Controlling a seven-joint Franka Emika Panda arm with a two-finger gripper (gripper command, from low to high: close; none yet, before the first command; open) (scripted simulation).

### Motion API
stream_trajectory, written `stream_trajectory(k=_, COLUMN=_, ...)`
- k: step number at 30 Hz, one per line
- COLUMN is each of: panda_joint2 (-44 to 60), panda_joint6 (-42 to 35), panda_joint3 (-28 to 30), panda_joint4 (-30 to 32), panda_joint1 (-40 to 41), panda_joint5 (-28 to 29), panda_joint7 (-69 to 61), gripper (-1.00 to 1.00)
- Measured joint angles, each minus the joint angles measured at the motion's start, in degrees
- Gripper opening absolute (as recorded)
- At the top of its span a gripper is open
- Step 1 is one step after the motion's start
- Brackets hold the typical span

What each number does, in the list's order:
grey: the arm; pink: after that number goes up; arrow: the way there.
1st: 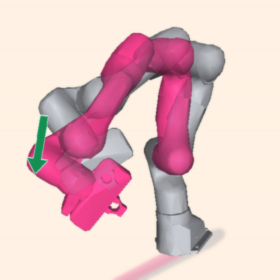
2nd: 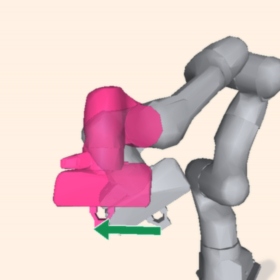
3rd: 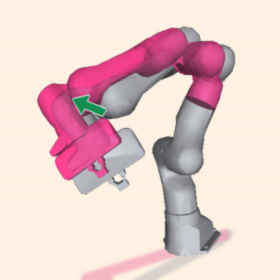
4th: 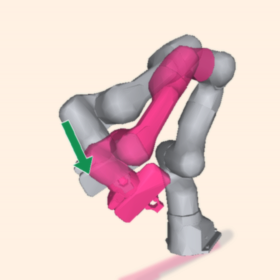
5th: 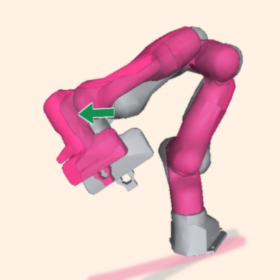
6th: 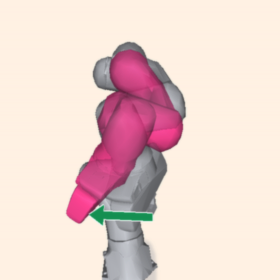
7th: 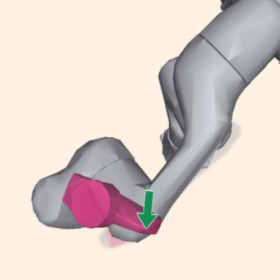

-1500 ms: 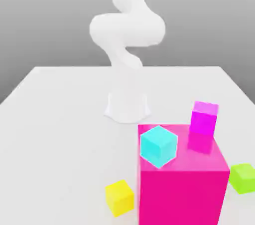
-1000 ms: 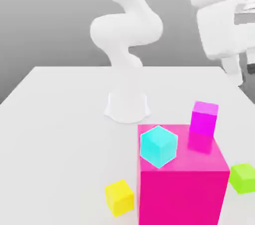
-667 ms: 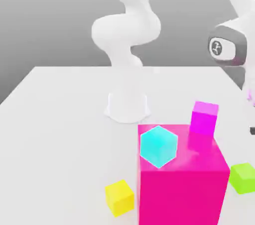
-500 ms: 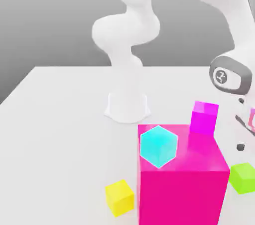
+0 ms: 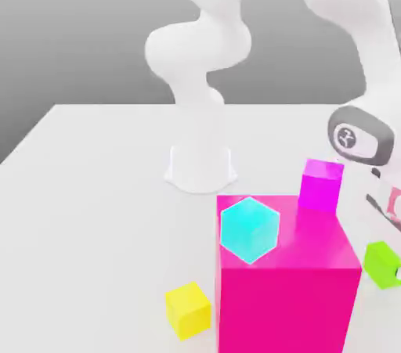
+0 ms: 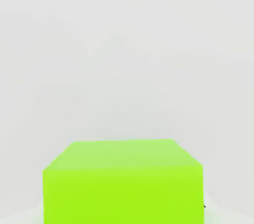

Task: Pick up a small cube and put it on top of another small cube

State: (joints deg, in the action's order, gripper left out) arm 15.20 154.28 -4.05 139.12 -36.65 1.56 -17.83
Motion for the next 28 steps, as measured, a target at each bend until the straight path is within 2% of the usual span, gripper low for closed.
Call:
stream_trajectory(k=7, panda_joint2=-13.0, panda_joint6=-14.8, panda_joint3=0.4, panda_joint4=-1.7, panda_joint1=3.9, panda_joint5=-5.4, panda_joint7=-3.5, gripper=-1.0)
stream_trajectory(k=11, panda_joint2=-21.2, panda_joint6=-23.6, panda_joint3=1.4, panda_joint4=-2.5, panda_joint1=6.5, panda_joint5=-4.6, panda_joint7=-2.4, gripper=-1.0)
stream_trajectory(k=17, panda_joint2=-33.4, panda_joint6=-36.3, panda_joint3=3.1, panda_joint4=-3.5, panda_joint1=10.4, panda_joint5=-0.5, panda_joint7=1.7, gripper=-1.0)
stream_trajectory(k=19, panda_joint2=-35.4, panda_joint6=-37.4, panda_joint3=4.3, panda_joint4=-2.2, panda_joint1=11.6, panda_joint5=-1.1, panda_joint7=3.6, gripper=-1.0)
stream_trajectory(k=22, panda_joint2=-33.9, panda_joint6=-32.2, panda_joint3=4.8, panda_joint4=1.7, panda_joint1=12.2, panda_joint5=-1.4, panda_joint7=4.3, gripper=-1.0)
stream_trajectory(k=23, panda_joint2=-33.0, panda_joint6=-29.9, panda_joint3=4.8, panda_joint4=3.1, panda_joint1=12.2, panda_joint5=-1.4, panda_joint7=4.3, gripper=1.0)
stream_trajectory(k=28, panda_joint2=-33.0, panda_joint6=-29.9, panda_joint3=4.8, panda_joint4=3.1, panda_joint1=12.2, panda_joint5=-1.4, panda_joint7=4.3, gripper=1.0)
